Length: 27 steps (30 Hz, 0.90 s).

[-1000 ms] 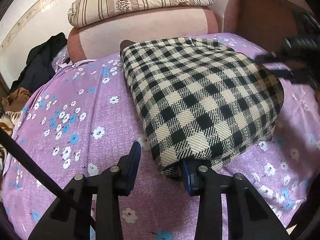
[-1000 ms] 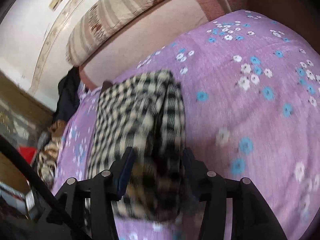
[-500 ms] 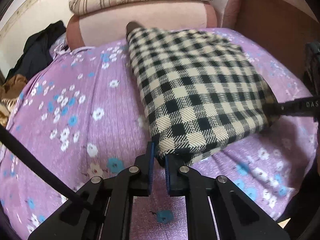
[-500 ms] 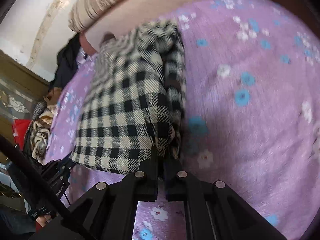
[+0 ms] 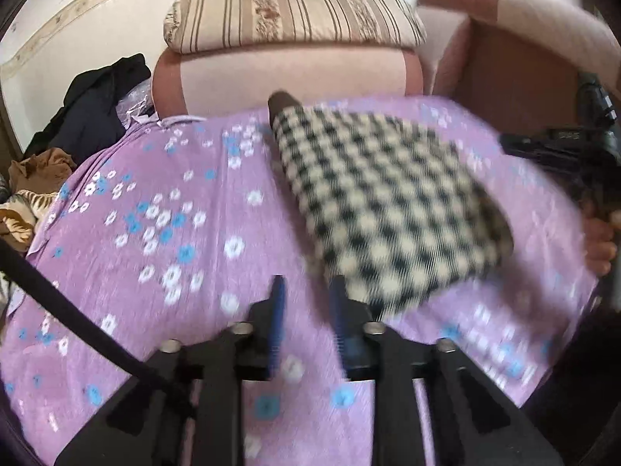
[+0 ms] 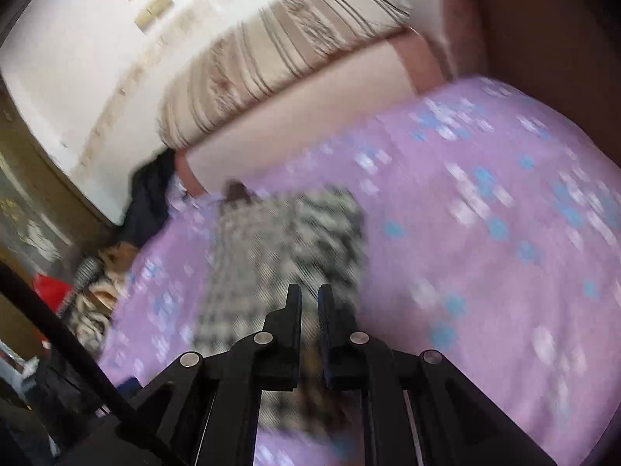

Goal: Fold large clothes

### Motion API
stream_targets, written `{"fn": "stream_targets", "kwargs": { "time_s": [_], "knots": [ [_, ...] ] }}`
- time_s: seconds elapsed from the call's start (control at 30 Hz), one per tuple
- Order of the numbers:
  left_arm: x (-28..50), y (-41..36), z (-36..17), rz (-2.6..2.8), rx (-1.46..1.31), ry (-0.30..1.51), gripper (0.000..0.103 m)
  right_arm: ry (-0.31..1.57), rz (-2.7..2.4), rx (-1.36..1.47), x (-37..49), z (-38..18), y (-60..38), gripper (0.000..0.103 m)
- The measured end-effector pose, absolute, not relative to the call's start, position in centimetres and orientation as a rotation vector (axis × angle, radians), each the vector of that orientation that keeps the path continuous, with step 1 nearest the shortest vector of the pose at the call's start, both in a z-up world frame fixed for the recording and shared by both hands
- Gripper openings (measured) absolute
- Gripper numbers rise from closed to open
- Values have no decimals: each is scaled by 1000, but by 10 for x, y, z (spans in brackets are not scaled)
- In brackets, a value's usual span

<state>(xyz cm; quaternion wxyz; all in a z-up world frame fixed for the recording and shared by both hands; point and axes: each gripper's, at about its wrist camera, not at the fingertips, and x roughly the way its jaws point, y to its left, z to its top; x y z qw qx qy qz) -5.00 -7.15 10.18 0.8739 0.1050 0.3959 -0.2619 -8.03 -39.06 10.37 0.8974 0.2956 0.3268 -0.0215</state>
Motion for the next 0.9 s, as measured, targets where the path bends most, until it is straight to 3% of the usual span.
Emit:
{"fn": "stream_targets", "kwargs": {
  "time_s": [0.1,0.27,0.43,0.5,0.53,0.7,0.8,0.9],
  "knots": [
    [-27,-96,106,-551,171,799,33,695,44,617,-33,96,-377,10],
    [-2,-140,72,-548,208,890,34,834,111,648,28,38,-375,6],
    [-4,-152,47,-533,271,916,34,885,-167,717,20,8,-436,0],
    [-5,-154,44,-518,283,914,34,858,-217,727,12,17,-445,0],
    [-5,-154,44,-517,286,912,34,828,-233,713,7,26,-445,7],
    [-10,-153,42,-515,284,909,34,752,41,700,-7,62,-400,7],
    [-14,-153,41,-506,297,899,34,860,229,718,-14,43,-364,7],
    [-19,-154,40,-507,321,902,34,972,181,715,-21,15,-360,0]
  ]
}}
